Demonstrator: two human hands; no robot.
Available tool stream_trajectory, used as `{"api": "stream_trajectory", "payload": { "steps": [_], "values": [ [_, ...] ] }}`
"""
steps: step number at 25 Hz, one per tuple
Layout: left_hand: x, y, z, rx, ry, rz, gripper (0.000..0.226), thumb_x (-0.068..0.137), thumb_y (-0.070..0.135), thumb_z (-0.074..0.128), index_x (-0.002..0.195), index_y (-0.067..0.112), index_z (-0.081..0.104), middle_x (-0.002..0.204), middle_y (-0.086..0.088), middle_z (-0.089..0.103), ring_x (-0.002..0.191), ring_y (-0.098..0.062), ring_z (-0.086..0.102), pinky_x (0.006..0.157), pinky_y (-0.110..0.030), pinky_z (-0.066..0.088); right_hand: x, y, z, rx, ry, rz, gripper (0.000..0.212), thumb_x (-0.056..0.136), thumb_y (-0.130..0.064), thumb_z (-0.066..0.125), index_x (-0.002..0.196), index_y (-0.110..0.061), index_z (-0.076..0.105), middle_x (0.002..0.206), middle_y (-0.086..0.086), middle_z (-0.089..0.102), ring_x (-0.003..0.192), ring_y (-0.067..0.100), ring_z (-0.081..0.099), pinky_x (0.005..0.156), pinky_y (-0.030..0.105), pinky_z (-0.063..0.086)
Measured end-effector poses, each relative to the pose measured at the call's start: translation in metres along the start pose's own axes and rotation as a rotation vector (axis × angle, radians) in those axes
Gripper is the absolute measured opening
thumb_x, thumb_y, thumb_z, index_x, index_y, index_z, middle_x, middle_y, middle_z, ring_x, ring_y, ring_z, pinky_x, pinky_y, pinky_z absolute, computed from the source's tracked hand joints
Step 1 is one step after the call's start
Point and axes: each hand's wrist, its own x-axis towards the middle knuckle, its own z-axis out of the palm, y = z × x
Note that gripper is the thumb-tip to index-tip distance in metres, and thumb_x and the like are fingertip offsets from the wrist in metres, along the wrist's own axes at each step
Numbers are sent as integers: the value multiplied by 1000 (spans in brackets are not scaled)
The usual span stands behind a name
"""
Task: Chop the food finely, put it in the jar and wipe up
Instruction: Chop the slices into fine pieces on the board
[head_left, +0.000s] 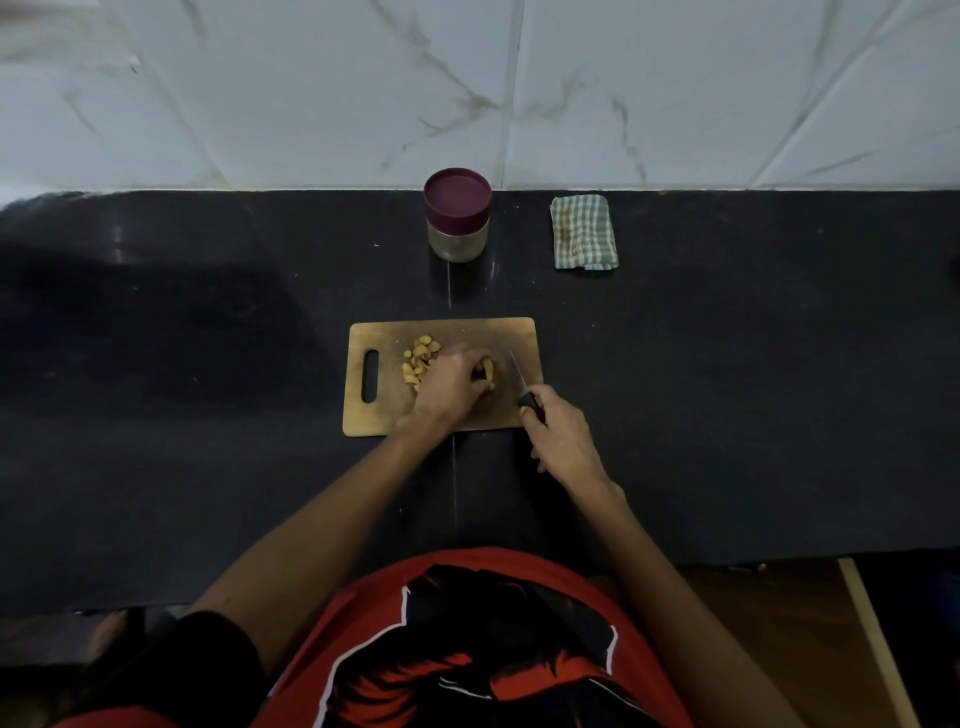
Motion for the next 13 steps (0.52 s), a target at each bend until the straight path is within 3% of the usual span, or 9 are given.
{"api": "stream_trajectory", "payload": {
  "steps": [2,4,7,10,13],
  "values": [
    [0,-1,2,-27,22,-40,51,82,13,69,130,13,52,115,-6,61,104,-17,59,93,-30,49,-1,-3,2,15,-13,6,28,103,-24,44,131,-24,45,107,7,59,72,18,64,48,25,52],
    [1,-2,2,-45,40,-48,44,84,12,67,126,13,56,114,-7,62,103,-18,59,93,-30,48,-1,-6,3,-1,-27,7,26,104,-23,41,130,-25,43,101,5,60,70,15,61,59,35,57],
    [-1,-2,3,-27,51,-18,35,86,9,63,120,13,62,116,-7,61,105,-18,58,95,-31,46,0,-13,8,-25,-63,24,26,105,-25,40,131,-23,42,94,-1,57,73,13,61,66,36,57],
    [-3,-2,5,-24,88,-20,35,85,8,64,120,13,63,116,-6,62,107,-17,58,97,-31,46,1,-20,16,-63,-38,34,24,105,-27,40,125,-17,48,101,4,60,85,22,66,76,46,58],
    [-3,-3,6,-39,103,-14,33,84,7,65,117,12,64,113,-5,63,104,-16,58,94,-29,47,1,-24,22,-77,-14,71,21,104,-27,40,118,-15,51,102,6,61,88,22,66,79,47,58]
  ]
}}
